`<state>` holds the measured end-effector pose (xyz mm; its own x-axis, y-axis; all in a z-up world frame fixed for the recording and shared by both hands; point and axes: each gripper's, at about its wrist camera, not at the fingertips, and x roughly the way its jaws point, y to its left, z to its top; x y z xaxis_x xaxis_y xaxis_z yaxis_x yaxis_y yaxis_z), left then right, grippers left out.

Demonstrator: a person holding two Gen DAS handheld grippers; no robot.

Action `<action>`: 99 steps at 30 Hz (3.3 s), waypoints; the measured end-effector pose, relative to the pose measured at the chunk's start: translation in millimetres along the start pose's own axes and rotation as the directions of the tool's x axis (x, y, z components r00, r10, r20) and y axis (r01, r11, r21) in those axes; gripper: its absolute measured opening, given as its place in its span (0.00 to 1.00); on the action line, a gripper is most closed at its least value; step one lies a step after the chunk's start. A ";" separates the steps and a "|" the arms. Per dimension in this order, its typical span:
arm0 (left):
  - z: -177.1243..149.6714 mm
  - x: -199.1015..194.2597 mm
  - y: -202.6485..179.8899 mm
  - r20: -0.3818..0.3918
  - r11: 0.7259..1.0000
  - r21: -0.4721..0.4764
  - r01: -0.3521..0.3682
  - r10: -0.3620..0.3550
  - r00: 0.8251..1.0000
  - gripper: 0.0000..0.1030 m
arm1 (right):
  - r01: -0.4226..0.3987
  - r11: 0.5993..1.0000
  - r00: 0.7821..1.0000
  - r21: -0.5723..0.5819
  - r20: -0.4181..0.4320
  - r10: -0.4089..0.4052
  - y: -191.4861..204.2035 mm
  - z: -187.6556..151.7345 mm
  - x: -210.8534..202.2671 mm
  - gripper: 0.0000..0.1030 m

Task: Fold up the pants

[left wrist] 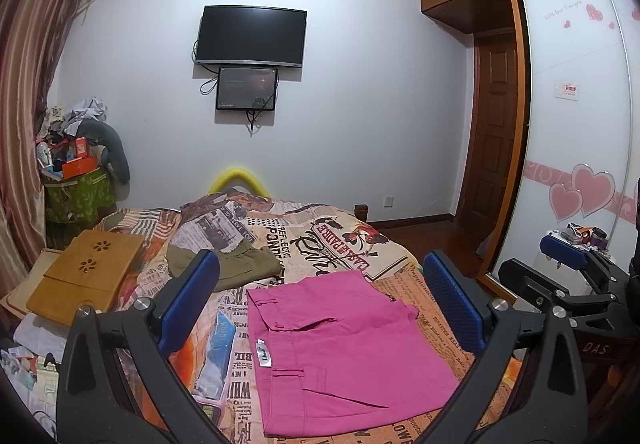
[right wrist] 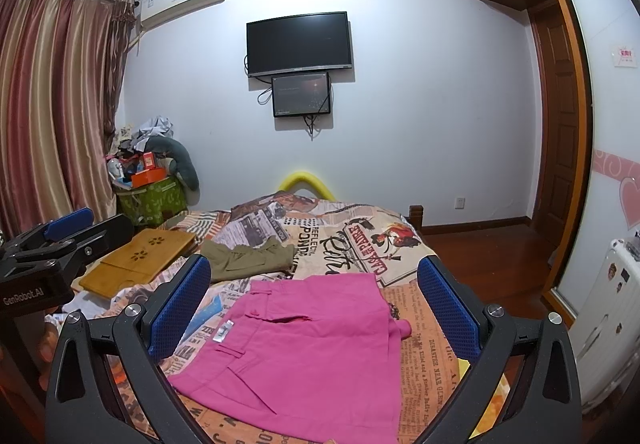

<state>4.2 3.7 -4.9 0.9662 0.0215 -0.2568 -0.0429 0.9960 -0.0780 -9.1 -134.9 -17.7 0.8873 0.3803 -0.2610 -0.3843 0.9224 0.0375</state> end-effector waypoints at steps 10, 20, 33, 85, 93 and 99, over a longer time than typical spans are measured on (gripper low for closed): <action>-0.2 -0.2 -0.2 0.001 1.000 0.001 -0.002 0.002 1.000 1.00 | -0.001 1.000 1.000 0.002 0.001 0.001 -0.8 -0.6 0.3 1.00; -0.3 0.0 0.2 0.002 1.000 0.001 -0.005 0.005 1.000 1.00 | -0.002 1.000 1.000 0.001 0.002 0.002 1.5 2.1 -0.6 1.00; 0.6 -0.1 1.1 0.001 1.000 0.002 -0.004 0.004 1.000 1.00 | -0.002 1.000 1.000 0.003 0.004 0.002 0.6 0.9 -0.4 1.00; -120.2 266.5 66.7 -0.629 0.996 0.082 -0.034 0.078 0.773 0.87 | 0.112 0.993 0.878 0.038 -0.472 -0.081 -95.4 -97.2 167.4 0.93; -140.9 294.8 70.8 -0.727 0.996 0.076 0.049 0.021 0.686 0.74 | 0.058 0.996 0.825 0.071 -0.564 -0.008 -110.9 -122.7 203.2 0.71; -153.1 304.8 75.4 -0.769 0.997 0.021 0.073 -0.031 0.638 0.53 | 0.034 0.991 0.793 0.128 -0.607 0.051 -120.4 -134.5 220.3 0.55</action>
<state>256.5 72.1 -236.5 0.4224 -0.0833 -0.9026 0.0326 0.9965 -0.0767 198.3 -171.3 -209.5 0.5295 0.3082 -0.7903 -0.3182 0.9358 0.1518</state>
